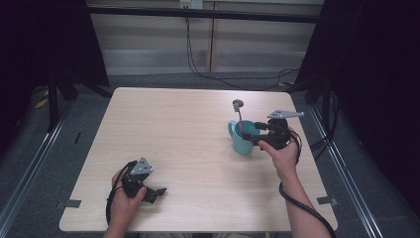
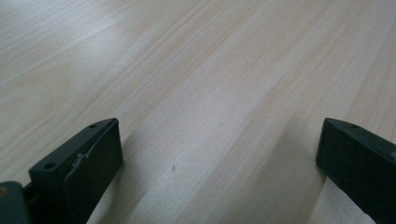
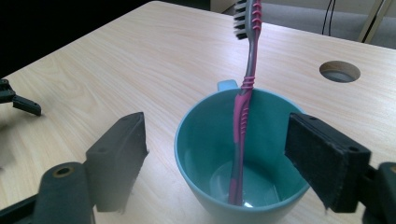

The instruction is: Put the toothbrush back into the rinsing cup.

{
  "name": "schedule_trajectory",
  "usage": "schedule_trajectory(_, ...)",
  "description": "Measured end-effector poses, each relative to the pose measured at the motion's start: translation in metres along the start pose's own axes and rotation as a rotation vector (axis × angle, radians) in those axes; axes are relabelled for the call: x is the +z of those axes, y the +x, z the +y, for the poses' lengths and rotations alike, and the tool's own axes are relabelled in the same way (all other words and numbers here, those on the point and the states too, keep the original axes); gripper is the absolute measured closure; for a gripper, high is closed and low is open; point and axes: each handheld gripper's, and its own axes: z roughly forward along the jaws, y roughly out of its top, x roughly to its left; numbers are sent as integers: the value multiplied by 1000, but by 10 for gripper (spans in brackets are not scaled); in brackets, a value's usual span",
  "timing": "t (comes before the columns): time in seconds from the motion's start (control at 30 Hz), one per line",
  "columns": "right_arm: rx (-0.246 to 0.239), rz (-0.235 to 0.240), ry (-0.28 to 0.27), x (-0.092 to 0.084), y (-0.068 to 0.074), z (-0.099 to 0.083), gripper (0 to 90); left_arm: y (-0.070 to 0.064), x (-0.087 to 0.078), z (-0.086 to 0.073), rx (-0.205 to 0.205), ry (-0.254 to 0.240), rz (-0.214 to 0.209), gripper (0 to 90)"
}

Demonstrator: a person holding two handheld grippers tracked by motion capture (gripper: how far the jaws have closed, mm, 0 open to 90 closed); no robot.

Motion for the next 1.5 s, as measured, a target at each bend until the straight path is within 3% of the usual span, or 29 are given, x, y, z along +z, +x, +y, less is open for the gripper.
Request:
schedule_trajectory(0.53, 4, -13, 47, -4, 1, -6, 161, 0, 0, 0, 0, 1, 1, 2)
schedule_trajectory(0.93, -25, -1, 58, -12, 6, -6, 148, 0, 0, 0, 0, 1, 1, 2)
schedule_trajectory(1.2, -60, 22, 77, -15, 19, -5, 147, 0, 0, 0, 0, 4, 2, 1)
schedule_trajectory(1.5, -117, 88, 87, -17, 41, -4, 146, 0, 0, 0, 1, 4, 1, 0)
